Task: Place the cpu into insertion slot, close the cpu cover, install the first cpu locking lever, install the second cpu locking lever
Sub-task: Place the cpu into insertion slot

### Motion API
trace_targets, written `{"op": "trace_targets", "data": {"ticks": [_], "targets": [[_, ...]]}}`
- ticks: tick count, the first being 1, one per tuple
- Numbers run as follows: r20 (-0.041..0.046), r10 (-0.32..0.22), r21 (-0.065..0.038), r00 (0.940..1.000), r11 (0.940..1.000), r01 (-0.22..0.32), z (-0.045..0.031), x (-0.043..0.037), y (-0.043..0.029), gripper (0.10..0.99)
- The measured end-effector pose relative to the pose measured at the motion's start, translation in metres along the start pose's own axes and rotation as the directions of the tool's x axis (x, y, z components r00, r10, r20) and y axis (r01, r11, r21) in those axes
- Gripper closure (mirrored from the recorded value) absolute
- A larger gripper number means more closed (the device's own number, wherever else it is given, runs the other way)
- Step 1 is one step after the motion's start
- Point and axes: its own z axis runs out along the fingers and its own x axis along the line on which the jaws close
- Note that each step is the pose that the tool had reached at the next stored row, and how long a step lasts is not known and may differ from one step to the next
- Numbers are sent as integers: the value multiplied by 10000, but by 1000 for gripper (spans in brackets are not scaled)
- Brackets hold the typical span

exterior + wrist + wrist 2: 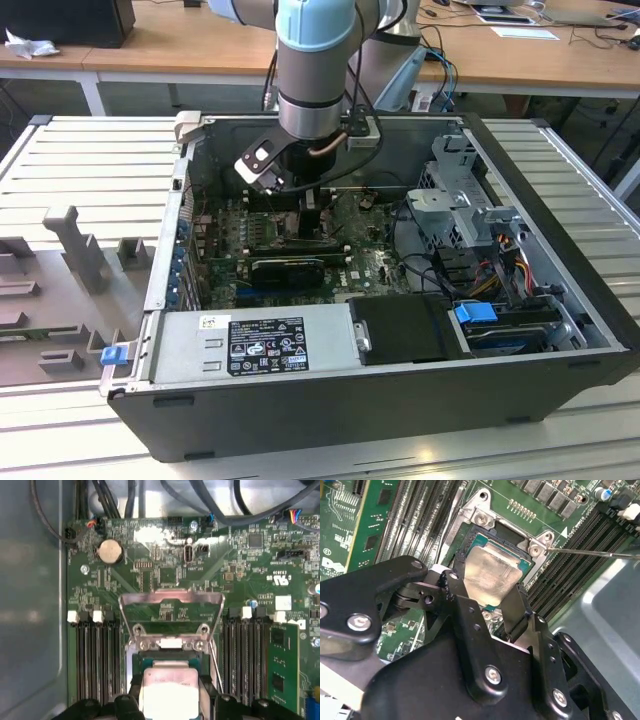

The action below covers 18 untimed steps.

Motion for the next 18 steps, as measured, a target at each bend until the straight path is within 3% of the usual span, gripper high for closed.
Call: {"op": "trace_targets", "data": {"ticks": [4, 18], "targets": [[-3, -419, 18, 9991, 9991, 419, 20, -1, 0, 561], [-3, -346, 15, 9994, 9994, 346, 52, -6, 7, 561]]}}
